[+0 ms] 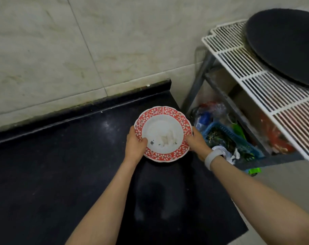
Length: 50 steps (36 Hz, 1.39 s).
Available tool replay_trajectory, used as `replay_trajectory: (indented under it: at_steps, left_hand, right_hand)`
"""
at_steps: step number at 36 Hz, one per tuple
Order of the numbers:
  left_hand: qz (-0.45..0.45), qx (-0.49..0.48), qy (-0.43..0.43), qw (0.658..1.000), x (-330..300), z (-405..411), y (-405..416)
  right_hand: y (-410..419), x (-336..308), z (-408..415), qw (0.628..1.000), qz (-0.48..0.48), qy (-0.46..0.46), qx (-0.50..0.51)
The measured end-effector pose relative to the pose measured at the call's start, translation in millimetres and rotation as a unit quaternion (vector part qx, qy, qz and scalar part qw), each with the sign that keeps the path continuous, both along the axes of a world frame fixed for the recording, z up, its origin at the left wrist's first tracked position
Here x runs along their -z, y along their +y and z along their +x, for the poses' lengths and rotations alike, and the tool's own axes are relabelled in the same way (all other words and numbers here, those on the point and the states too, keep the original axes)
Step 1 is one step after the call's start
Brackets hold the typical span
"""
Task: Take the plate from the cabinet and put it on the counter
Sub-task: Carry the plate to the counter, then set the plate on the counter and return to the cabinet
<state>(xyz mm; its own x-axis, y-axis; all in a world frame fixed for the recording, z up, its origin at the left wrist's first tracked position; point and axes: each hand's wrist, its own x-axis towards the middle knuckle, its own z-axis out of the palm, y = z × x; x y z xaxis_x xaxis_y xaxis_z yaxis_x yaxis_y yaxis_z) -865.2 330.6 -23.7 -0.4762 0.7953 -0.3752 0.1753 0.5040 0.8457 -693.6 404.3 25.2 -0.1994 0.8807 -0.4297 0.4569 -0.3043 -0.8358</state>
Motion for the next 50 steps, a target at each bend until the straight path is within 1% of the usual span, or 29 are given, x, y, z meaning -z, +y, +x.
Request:
replay_trajectory:
  at_steps: [6,10,13,16,18,23,25,27,30,34,38,42,45,49,50]
  left_hand:
    - [-0.011,-0.008,0.003,1.0,2,-4,48]
    - [-0.034,-0.004,0.01,0.999,6,-5,73]
    - [-0.042,-0.006,0.019,0.999,7,-8,85]
    - [-0.052,-0.008,0.016,0.998,6,-11,92]
    - [-0.06,-0.004,0.018,0.998,6,-14,96]
    - [-0.101,0.041,0.054,0.993,1,-18,96]
    - [-0.107,0.06,0.072,0.99,-2,-21,90]
    - [-0.094,0.067,0.1,0.988,-4,-23,78]
    - [-0.055,0.039,0.145,0.987,-7,-17,49]
    - [-0.043,-0.001,0.227,0.973,-10,8,-10]
    - [-0.035,-0.022,0.241,0.97,-10,35,-85]
    - [-0.041,-0.032,0.268,0.962,-6,55,-170]
    - [-0.056,-0.047,0.268,0.96,1,65,-233]
    - [-0.068,-0.105,0.283,0.951,8,84,-326]
    - [-0.086,-0.125,0.291,0.945,15,93,-361]
  right_hand:
    - [46,11,-13,1.0,0.016,0.02,0.001]
    - [74,26,-19,0.999,0.028,0.029,-0.002]
    - [93,45,-23,0.999,0.003,0.032,-0.006]
    - [111,64,-25,0.999,-0.04,0.01,0.005]
    - [120,76,-24,0.999,-0.046,-0.004,0.012]
    - [110,58,-29,0.997,-0.049,-0.052,0.021]
    - [99,54,-27,0.996,-0.026,-0.083,0.014]
    - [83,52,-23,0.994,0.025,-0.109,0.009]
    - [47,47,-12,0.99,0.069,-0.118,0.021]
    - [-16,37,5,0.989,0.068,-0.129,0.008]
    - [-84,32,17,0.992,0.072,-0.104,-0.026]
    - [-160,32,31,0.987,0.1,-0.076,-0.101]
    - [-209,36,41,0.982,0.114,-0.058,-0.142]
    - [-282,48,52,0.966,0.118,-0.03,-0.229]
    - [-313,52,53,0.956,0.11,-0.027,-0.272]
